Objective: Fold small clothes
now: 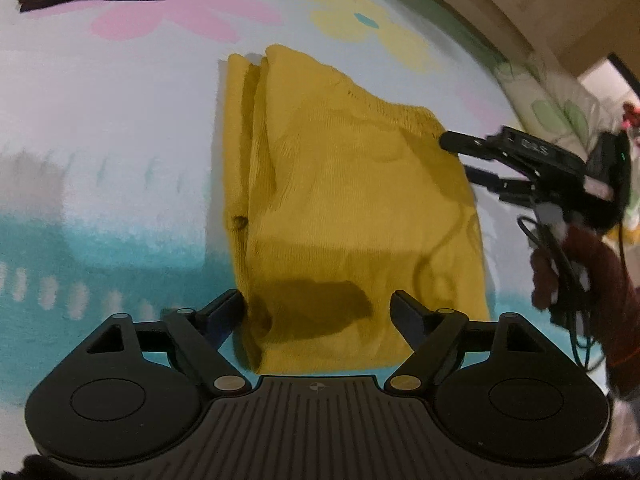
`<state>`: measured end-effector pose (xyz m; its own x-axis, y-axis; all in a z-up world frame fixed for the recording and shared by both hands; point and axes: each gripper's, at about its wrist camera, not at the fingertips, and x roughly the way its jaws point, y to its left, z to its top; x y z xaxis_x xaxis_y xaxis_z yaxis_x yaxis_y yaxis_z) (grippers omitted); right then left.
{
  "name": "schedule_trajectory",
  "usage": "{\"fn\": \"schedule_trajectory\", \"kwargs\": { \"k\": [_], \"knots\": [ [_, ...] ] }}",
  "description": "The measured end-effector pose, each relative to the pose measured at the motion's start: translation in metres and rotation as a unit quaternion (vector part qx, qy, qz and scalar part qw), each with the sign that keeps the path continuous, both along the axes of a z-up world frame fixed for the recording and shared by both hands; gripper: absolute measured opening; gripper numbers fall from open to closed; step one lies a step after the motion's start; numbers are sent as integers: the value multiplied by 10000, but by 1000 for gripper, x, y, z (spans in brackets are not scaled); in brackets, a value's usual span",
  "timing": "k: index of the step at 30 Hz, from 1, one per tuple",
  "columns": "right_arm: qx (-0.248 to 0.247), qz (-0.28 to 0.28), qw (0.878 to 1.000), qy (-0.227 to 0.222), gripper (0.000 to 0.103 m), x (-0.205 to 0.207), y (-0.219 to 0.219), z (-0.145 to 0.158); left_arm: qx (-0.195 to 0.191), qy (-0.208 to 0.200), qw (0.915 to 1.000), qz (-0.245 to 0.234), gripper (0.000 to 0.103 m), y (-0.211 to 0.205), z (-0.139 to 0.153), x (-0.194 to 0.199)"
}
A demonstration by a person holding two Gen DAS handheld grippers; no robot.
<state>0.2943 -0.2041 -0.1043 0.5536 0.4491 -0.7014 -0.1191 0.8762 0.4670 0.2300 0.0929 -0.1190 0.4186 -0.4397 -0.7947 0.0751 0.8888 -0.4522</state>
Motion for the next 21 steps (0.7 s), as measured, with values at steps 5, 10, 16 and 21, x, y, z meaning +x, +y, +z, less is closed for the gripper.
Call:
{"fn": "schedule_trajectory", "kwargs": {
  "k": [5,10,16,21],
  "knots": [
    [989,341,9944,162,76,2,-8,-7,-195,-58,9997,94,88,-3,-3,9],
    [1265,758,9885,322,85,7,4,-24,-417,-194,9985,305,87,-3,-7,15],
    [1575,766,9840,337,76,11,12,-23,-381,-171,9984,383,15,-8,-7,17],
    [907,820,9923,180,40,1,16,-5,-263,-449,9984,225,14,-19,15,7]
  ]
}}
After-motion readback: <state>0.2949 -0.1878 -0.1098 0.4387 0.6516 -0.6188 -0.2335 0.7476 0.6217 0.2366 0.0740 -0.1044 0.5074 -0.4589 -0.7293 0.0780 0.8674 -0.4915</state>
